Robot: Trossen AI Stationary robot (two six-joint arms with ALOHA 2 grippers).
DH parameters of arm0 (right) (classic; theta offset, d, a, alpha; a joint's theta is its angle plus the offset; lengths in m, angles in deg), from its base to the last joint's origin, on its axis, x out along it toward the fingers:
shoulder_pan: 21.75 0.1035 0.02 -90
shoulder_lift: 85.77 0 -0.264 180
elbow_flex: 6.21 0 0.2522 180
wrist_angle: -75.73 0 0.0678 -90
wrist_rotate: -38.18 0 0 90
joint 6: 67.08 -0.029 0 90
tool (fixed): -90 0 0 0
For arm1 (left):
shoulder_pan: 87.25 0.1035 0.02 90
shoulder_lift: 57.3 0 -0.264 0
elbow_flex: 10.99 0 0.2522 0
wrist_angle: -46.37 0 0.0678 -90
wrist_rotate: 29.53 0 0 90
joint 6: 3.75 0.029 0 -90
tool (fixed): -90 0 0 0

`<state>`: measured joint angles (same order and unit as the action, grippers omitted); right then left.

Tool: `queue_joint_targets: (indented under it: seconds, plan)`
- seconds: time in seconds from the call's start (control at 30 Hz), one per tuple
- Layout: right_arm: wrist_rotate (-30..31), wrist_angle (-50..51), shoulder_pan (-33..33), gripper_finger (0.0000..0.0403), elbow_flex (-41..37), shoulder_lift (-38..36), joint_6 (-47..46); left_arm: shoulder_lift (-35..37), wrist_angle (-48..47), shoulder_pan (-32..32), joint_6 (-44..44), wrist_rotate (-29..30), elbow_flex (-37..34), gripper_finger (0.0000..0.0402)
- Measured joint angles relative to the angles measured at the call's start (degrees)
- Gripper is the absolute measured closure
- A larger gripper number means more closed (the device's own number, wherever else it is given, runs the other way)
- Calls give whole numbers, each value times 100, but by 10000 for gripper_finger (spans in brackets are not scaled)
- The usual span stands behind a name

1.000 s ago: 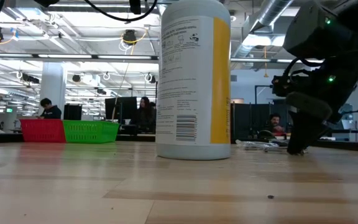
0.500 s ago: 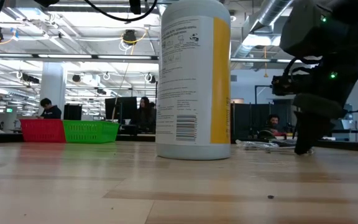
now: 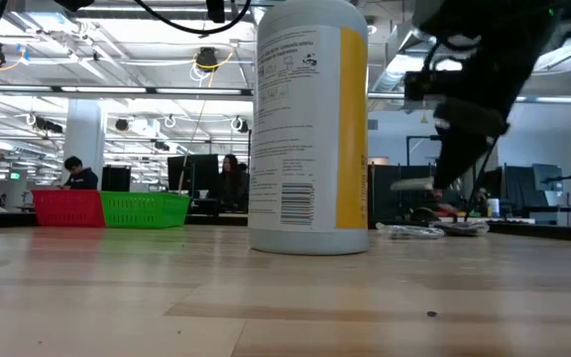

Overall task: Pick & Place Travel size toiletries
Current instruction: Put the silver nail clipper into the top red basket

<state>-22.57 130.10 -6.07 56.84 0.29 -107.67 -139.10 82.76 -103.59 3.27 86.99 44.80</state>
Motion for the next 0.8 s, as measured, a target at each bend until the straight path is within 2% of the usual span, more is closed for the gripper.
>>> queue_joint_targets:
  seconds: [0.13, 0.23, 0.43, 0.7, 0.8]
  plan:
    - [403, 324, -6, 361, 243, -423, 116, 0, 2, 2, 2, 0, 0, 348]
    - [670, 175, 17, 361, 303, -951, 310, 0, 4, 28, 2, 0, -2, 348]
    - [692, -831, 79, 361, 301, -1709, 1209, 0, 7, 150, 2, 0, -2, 348]
    - [659, -2292, 80, 361, 301, -1858, 2497, 0, 28, 348, -40, -5, -2, 348]
    - [624, -2769, 63, 361, 303, -1817, 2842, 0, 60, 424, -71, -266, -2, 348]
